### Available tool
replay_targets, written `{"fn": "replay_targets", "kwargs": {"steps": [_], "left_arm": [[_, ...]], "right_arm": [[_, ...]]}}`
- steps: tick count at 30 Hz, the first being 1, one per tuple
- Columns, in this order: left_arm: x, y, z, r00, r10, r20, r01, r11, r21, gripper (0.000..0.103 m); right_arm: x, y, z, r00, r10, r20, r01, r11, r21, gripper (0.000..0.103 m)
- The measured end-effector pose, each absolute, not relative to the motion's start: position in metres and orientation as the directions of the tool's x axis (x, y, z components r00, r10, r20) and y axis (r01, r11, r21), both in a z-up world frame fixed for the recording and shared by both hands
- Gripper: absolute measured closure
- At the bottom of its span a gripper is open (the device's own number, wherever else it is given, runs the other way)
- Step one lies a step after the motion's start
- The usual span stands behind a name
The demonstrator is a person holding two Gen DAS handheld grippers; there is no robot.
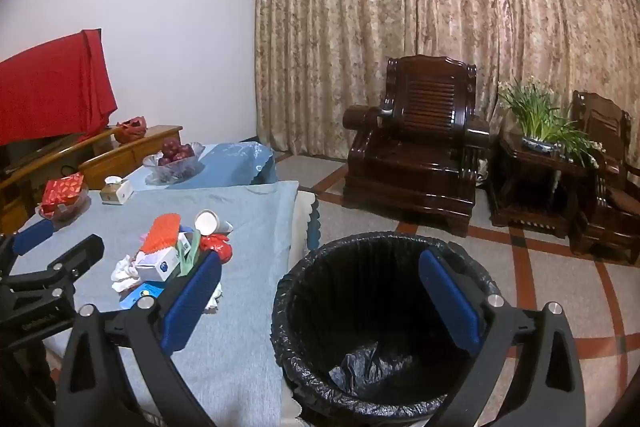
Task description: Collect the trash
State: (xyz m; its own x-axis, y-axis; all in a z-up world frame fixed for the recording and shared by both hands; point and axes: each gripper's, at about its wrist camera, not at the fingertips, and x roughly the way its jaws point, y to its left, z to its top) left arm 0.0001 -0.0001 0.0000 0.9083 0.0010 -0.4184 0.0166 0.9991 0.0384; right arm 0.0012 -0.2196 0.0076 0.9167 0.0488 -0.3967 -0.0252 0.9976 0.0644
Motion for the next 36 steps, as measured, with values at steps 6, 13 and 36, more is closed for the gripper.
{"fn": "replay_targets", "kwargs": {"steps": [6, 13, 36], "left_arm": [[0.0012, -0.0018, -0.0004, 0.908, -0.003, -0.418, 0.022, 0.999, 0.04, 0.005], [-0.0004, -0.0002, 0.0004, 0.911, 0.002, -0.412, 0.013, 0.999, 0.034, 0.005], [0.0004, 0.001, 0.0058, 0.91, -0.001, -0.414, 0.014, 0.999, 0.03, 0.005]], "right_arm": [[0.0018, -0.2196, 0.0074, 0.916, 0.051, -0.398, -0.026, 0.997, 0.068, 0.006], [0.002, -0.2194, 0.0073, 0.916, 0.049, -0.398, -0.025, 0.998, 0.064, 0.006], [0.0026, -0.2193, 0.0072, 0.914, 0.048, -0.403, -0.025, 0.998, 0.063, 0.006]]}}
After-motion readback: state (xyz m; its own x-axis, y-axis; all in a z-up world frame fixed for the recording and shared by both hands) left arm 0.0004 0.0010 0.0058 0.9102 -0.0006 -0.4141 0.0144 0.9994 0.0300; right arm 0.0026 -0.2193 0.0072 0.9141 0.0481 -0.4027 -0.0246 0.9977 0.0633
